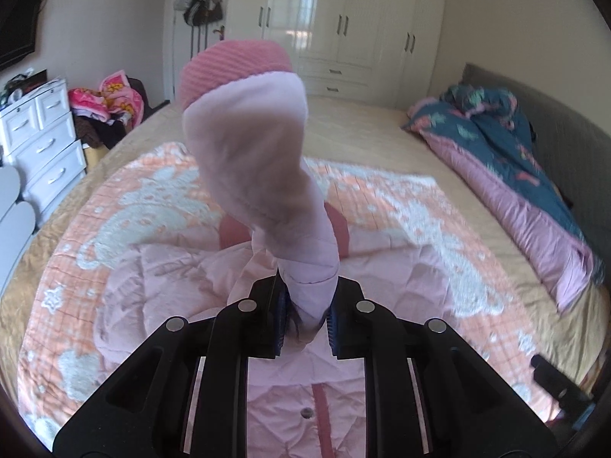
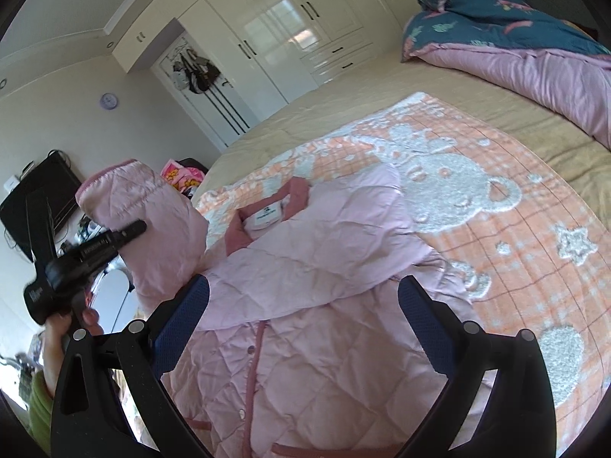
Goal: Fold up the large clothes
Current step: 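Fold the held sleeve across the jacket front with the left tool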
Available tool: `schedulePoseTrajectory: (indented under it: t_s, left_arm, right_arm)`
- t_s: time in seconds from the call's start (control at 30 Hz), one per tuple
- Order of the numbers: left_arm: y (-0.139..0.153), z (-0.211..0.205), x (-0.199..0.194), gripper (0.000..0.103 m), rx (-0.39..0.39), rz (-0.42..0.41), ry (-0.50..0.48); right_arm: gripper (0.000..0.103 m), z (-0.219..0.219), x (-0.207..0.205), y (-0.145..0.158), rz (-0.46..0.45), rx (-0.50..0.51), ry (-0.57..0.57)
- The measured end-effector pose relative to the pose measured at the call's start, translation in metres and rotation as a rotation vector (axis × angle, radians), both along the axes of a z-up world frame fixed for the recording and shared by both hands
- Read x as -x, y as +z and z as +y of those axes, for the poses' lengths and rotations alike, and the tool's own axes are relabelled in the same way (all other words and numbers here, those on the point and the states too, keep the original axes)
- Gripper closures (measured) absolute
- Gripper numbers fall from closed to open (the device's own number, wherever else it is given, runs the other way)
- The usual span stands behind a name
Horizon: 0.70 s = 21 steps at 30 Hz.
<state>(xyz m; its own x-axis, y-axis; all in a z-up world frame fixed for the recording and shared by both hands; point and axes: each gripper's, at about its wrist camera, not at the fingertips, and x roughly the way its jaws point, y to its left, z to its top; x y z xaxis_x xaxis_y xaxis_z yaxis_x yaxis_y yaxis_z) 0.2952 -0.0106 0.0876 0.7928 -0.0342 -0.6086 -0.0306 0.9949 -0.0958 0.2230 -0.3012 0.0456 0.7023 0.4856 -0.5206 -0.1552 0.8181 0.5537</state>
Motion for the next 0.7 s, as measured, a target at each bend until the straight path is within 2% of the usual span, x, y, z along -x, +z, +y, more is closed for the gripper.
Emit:
schedulePoseTrajectory:
  t_s: [0.17, 0.53, 0.63, 0.7]
  left_arm:
    - [-0.034, -0.030, -0.004, 0.093, -0.083, 0.055, -0.048]
    - [-0.106, -0.070, -0.004, 0.086, -0.197, 0.190, -0.156]
    - [-0.116, -0.075, -0.002, 0.076, -0.221, 0.213, -0.187]
    - [-0.122, -0.080, 0.001, 0.049, -0.211, 0.249, -0.223]
  right_arm:
    - [0.004, -0.012, -0.004, -0.010, 0.027, -0.015, -0.032]
    - [0.004, -0.028, -0.013, -0.031, 0.098, -0.027, -0.094]
    - [0.004, -0.028, -0.015, -0.034, 0.105, -0.026, -0.095]
    - [0.004, -0.026, -0.017, -0.035, 0.109, -0.026, -0.092]
